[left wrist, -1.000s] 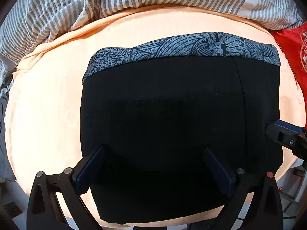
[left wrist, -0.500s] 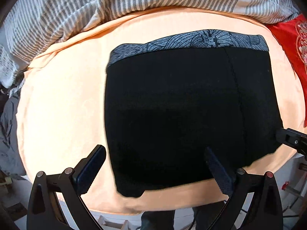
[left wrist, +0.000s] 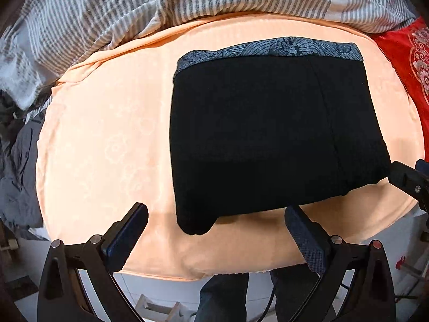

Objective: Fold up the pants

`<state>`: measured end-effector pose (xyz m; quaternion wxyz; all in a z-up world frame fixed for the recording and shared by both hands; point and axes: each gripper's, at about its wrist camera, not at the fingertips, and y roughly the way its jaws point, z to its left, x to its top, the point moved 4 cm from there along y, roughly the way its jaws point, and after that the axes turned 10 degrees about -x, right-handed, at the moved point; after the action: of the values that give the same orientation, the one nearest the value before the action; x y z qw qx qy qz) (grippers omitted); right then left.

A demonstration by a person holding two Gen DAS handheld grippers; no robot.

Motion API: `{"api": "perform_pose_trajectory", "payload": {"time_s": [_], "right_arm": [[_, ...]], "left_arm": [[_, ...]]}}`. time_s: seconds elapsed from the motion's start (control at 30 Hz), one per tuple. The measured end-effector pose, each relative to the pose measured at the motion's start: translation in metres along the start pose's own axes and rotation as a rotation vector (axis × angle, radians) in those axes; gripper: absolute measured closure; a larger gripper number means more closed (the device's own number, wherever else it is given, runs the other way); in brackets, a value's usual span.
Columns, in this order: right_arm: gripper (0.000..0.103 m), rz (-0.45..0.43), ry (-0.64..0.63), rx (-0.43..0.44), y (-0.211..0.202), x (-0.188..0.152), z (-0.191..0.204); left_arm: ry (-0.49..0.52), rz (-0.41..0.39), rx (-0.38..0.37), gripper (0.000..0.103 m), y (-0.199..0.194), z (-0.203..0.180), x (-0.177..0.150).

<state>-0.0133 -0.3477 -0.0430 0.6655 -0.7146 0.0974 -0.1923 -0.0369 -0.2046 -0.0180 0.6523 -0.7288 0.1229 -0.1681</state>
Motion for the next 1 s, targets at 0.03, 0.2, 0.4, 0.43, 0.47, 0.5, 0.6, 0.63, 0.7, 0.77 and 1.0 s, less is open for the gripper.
{"api": "perform_pose_trajectory", "payload": {"time_s": [0.03,0.2,0.4,0.43,0.47,0.5,0.6,0.63,0.7,0.77,1.0], "right_arm": [[0.0,-0.005,-0.006,-0.006,-0.001,0.0,0.003],[0.0,-0.011,-0.024,-0.022,-0.002,-0.001,0.01],[0.0,-0.006,-0.036,-0.009,-0.006,-0.003,0.016],[0.0,-0.003,-0.036,-0.004,-0.006,-0.002,0.017],[0.0,-0.003,-0.035,-0.004,-0.006,-0.003,0.018],[0.0,-0.004,-0.034,-0.006,-0.006,-0.003,0.017],[0.0,-0.002,-0.029,-0.004,-0.006,-0.003,0.018],[0.0,0.001,-0.028,-0.003,-0.005,-0.003,0.017],[0.0,0.002,-0.027,-0.006,-0.004,-0.003,0.017],[0.0,0.003,-0.024,-0.008,-0.004,-0.004,0.017],[0.0,0.006,-0.02,-0.006,-0.003,-0.005,0.016]], "left_arm": [[-0.009,-0.001,-0.001,0.001,0.001,0.0,-0.001],[-0.044,-0.008,0.002,0.001,0.005,0.004,0.004],[-0.037,-0.01,0.006,0.001,0.005,0.002,0.002],[-0.035,-0.008,0.003,0.001,0.005,0.002,0.002],[-0.034,-0.006,0.001,0.001,0.006,0.002,0.002],[-0.031,-0.004,0.0,0.001,0.006,0.002,0.003],[-0.024,-0.002,-0.001,0.001,0.007,0.0,0.003],[-0.024,-0.001,-0.003,0.001,0.007,0.0,0.002],[-0.027,-0.001,-0.003,0.001,0.007,-0.002,0.002],[-0.027,-0.001,-0.002,0.001,0.007,-0.003,0.002],[-0.03,-0.004,-0.002,0.001,0.007,-0.006,0.002]]}}
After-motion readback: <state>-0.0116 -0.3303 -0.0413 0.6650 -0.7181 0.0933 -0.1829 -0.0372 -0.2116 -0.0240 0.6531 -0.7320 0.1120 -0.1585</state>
